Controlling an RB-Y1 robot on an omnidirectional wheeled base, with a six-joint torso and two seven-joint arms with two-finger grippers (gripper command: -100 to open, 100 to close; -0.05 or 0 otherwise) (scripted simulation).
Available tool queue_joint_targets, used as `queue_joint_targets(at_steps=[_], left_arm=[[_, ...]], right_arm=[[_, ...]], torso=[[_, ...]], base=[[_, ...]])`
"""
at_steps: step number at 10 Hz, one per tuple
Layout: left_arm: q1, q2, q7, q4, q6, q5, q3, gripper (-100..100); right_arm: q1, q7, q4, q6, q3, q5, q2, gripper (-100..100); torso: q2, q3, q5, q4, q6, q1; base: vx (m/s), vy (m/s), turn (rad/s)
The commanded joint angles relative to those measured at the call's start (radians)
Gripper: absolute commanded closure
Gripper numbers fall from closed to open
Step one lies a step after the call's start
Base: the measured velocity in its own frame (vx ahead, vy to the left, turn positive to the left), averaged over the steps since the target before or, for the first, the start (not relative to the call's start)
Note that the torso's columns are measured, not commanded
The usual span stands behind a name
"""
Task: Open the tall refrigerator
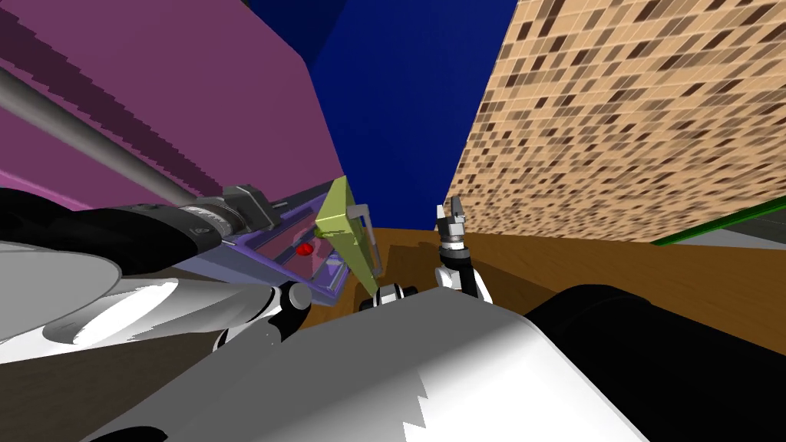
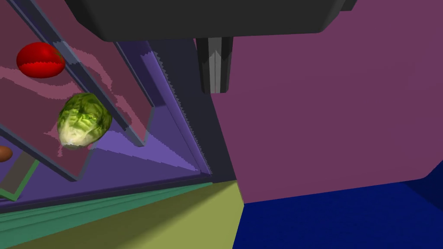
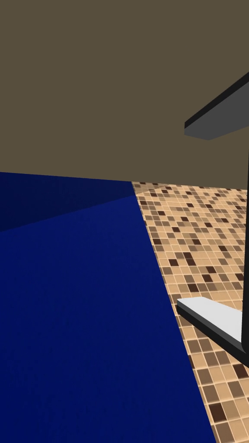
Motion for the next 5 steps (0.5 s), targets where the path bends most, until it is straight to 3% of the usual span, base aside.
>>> queue_joint_targets(at_steps=[1,2,5], left_arm=[[-0.002,0.035,0.002,-0.006,0.013,-0.026,0.029,100],[-0.002,0.035,0.002,-0.006,0.013,-0.026,0.029,100],[-0.003,0.082,0.004,-0.018,0.032,-0.056,0.074,100]], right_arm=[[0.000,0.000,0.000,0.000,0.000,0.000,0.000,0],[0.000,0.000,0.000,0.000,0.000,0.000,0.000,0],[0.000,0.000,0.000,0.000,0.000,0.000,0.000,0]], torso=[[0.000,0.000,0.000,0.000,-0.001,-0.002],[-0.003,-0.002,-0.002,-0.001,-0.001,-0.006],[-0.005,-0.003,-0.001,-0.002,0.000,-0.005]], base=[[0.064,-0.348,0.104],[0.053,-0.297,0.057],[0.102,-0.340,0.087]])
